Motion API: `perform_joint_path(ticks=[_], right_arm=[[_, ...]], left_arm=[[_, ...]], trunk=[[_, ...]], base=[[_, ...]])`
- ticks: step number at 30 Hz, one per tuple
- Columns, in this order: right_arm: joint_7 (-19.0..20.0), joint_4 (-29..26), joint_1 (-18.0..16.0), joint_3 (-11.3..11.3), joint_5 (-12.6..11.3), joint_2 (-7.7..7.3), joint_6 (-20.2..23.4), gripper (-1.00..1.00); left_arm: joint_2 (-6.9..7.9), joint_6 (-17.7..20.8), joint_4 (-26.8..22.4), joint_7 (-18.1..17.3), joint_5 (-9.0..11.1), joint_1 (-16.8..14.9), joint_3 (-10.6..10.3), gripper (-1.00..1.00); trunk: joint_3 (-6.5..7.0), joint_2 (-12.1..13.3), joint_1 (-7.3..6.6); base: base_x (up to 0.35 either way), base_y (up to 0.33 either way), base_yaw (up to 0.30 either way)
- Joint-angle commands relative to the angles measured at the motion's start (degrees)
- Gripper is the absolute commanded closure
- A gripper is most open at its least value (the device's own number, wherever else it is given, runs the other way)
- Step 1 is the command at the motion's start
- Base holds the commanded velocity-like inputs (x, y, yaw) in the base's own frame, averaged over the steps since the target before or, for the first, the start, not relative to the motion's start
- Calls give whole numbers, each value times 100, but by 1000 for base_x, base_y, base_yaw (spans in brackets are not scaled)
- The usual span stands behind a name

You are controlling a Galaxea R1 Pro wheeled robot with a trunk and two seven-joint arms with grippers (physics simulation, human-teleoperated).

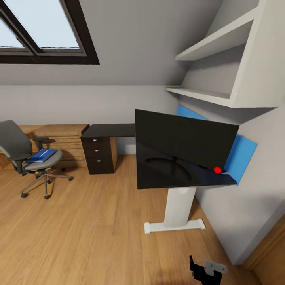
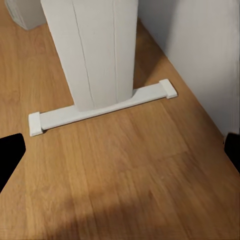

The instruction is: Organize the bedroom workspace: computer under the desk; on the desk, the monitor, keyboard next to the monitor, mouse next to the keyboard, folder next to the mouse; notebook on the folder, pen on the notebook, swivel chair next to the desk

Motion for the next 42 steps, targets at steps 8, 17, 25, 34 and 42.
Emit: perform_joint_path(ticks=[8,17,25,34,42], right_arm=[[-42,-941,-12,-266,-462,-268,197,-100],[-162,-2776,-52,-488,-1737,-297,1297,-100],[-258,-4219,-340,-1236,-4235,-519,2425,-100],[-510,-4647,-407,-1532,-5802,-725,2909,-100],[-486,-4676,-410,-1493,-5883,-702,2890,-100]], left_arm=[[66,-39,-7,66,59,-7,-36,-100],[104,-61,-29,74,59,-7,-35,-100],[156,-70,-55,83,59,-6,-27,-100],[160,-70,-60,84,59,-8,-28,-100],[153,-74,-60,85,59,-7,-27,-100]], trunk=[[138,319,-177],[300,680,-374],[444,1001,-550],[605,1362,-748],[749,1683,-923]], base=[[0,0,0],[0,0,0],[0,0,0],[0,0,0],[0,0,0]])
